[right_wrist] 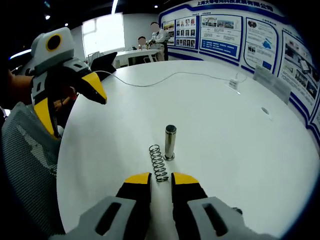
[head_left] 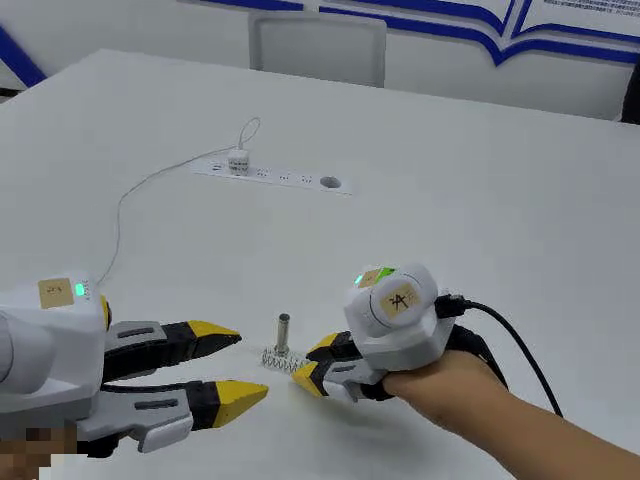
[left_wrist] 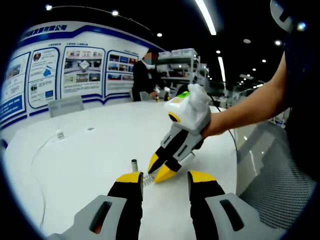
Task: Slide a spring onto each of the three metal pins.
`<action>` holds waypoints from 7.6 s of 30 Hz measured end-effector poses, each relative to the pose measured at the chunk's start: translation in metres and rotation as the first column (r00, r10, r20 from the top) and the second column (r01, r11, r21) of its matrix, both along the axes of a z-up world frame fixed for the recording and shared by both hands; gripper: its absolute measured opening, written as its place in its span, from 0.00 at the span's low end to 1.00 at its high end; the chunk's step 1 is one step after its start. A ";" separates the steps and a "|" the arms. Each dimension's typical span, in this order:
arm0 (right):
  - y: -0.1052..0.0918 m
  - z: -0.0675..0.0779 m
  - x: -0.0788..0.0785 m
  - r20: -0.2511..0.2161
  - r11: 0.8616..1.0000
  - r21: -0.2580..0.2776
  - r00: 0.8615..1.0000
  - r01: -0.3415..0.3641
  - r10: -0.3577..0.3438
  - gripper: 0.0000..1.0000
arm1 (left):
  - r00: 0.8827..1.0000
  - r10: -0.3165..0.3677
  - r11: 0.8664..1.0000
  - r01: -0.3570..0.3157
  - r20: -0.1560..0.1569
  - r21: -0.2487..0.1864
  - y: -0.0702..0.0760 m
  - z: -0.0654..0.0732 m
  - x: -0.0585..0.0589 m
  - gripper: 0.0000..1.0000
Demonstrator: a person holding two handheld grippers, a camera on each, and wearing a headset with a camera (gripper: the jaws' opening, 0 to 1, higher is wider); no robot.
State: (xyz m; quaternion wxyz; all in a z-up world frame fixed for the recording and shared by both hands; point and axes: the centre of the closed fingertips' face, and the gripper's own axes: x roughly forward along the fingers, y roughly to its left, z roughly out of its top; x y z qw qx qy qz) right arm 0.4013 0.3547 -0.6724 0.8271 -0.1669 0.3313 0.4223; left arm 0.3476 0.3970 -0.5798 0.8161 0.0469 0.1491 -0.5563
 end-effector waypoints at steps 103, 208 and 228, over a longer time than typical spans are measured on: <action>0.042 0.111 -0.094 0.075 0.903 -0.049 0.900 -0.427 0.429 0.11 | 0.958 -0.275 0.955 0.262 0.083 0.136 -0.041 -0.019 -0.042 0.12; 0.028 0.049 0.027 0.124 0.997 0.012 0.989 -0.080 0.078 0.12 | 1.000 0.016 0.999 -0.016 0.002 0.029 0.005 -0.020 -0.002 0.51; 0.023 0.037 0.024 0.093 0.998 -0.002 0.993 -0.069 0.069 0.15 | 1.000 0.021 0.999 -0.021 -0.001 0.026 0.006 -0.021 0.000 0.51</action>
